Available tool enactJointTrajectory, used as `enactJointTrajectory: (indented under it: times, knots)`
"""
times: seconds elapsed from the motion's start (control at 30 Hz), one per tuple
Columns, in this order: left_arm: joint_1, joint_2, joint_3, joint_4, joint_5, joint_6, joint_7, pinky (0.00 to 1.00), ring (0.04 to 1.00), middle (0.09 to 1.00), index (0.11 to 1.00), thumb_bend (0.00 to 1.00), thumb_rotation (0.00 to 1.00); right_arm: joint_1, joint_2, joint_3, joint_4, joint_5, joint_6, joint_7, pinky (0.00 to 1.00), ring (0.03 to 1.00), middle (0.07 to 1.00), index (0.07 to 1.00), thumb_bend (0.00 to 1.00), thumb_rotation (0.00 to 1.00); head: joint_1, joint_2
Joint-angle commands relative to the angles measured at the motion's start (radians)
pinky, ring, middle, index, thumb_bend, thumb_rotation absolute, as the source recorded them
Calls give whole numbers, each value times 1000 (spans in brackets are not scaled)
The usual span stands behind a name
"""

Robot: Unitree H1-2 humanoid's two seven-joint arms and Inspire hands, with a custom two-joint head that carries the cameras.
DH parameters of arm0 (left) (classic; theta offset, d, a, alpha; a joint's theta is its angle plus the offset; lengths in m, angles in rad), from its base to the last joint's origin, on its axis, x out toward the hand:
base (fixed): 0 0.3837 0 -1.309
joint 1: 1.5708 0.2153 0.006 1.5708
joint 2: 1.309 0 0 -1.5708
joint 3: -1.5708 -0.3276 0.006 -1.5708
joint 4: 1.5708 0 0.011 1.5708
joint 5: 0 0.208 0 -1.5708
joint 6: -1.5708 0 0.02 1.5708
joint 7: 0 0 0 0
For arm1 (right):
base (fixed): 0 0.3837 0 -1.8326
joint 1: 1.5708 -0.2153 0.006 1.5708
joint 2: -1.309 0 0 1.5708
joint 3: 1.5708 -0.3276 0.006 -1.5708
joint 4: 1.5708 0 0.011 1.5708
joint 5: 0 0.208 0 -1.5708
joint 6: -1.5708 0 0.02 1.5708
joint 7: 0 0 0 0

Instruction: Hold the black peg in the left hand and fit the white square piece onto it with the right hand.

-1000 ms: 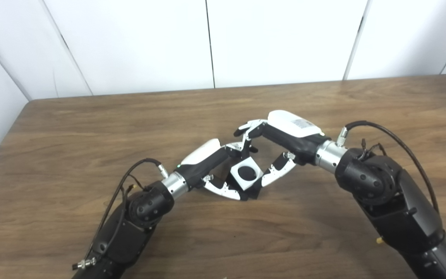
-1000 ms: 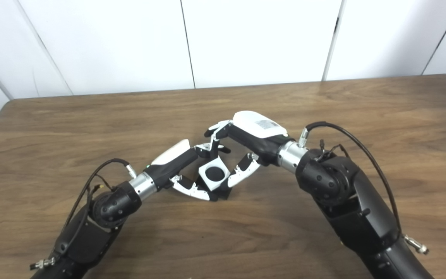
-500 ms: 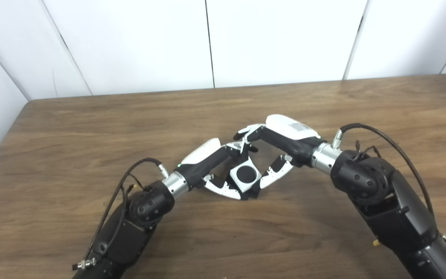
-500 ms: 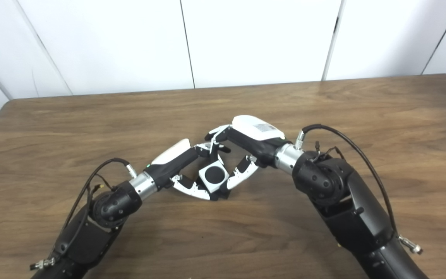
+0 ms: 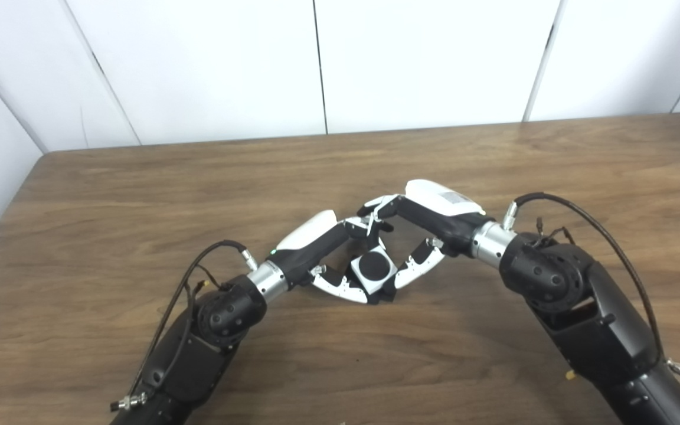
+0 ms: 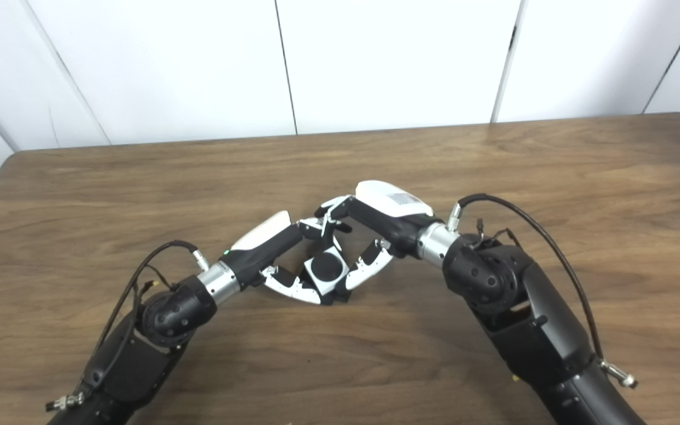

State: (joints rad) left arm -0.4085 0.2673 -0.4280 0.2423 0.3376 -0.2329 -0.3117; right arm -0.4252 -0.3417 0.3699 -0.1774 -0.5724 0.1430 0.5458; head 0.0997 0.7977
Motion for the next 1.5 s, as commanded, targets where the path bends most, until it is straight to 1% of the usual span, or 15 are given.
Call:
enactJointTrajectory:
  times: [0.0,0.07,0.17,0.43,0.6,0.73,0.83,1.0,1.07,1.2,1.33,1.47]
  knots:
    - [31,6,-34,33,32,46,-56,802,923,867,491,521,77,-31,-15,-17,-16,6,0,-6,803,906,957,906,918,309,1,1]
    - [30,7,-32,31,28,51,-59,811,925,867,491,521,76,-30,-20,-20,-23,6,5,-2,795,914,975,953,934,321,1,0]
    - [27,9,-31,35,27,47,-58,813,926,866,491,520,78,-30,-25,-22,-26,6,11,1,791,921,985,990,949,332,0,-1]
    - [23,14,-32,36,30,44,-59,806,923,867,491,519,80,-31,-36,-29,-38,12,30,8,802,919,981,1000,967,336,1,0]
    - [25,14,-29,35,25,50,-62,826,924,868,492,519,80,-26,-45,-40,-41,33,33,4,801,923,979,993,973,327,-1,0]
    - [27,17,-29,28,27,54,-63,815,919,868,492,518,82,-20,-57,-72,-56,67,29,-3,781,916,970,979,976,357,1,2]
    - [29,19,-28,29,25,53,-62,809,916,868,491,519,81,-18,-70,-113,-74,98,36,-8,762,893,959,954,991,376,-4,2]
    - [28,23,-26,36,22,46,-63,815,915,871,491,519,80,-27,-99,-169,-70,153,10,-14,741,888,952,942,1000,405,-12,1]
    - [27,24,-26,39,22,40,-60,807,912,868,491,519,81,-26,-121,-199,-82,178,21,-10,742,901,953,935,1000,405,-13,1]
    - [24,25,-26,46,22,34,-60,812,912,871,491,518,83,-20,-154,-248,-101,202,40,-18,715,871,923,908,1000,392,-21,-1]
    - [22,27,-26,45,25,36,-59,813,914,869,491,518,83,-3,-160,-283,-102,216,33,-50,743,875,903,894,980,369,-24,-4]
    - [23,29,-24,46,23,35,-58,817,913,865,491,518,83,19,-156,-297,-111,227,44,-70,731,870,914,914,988,361,-32,-9]
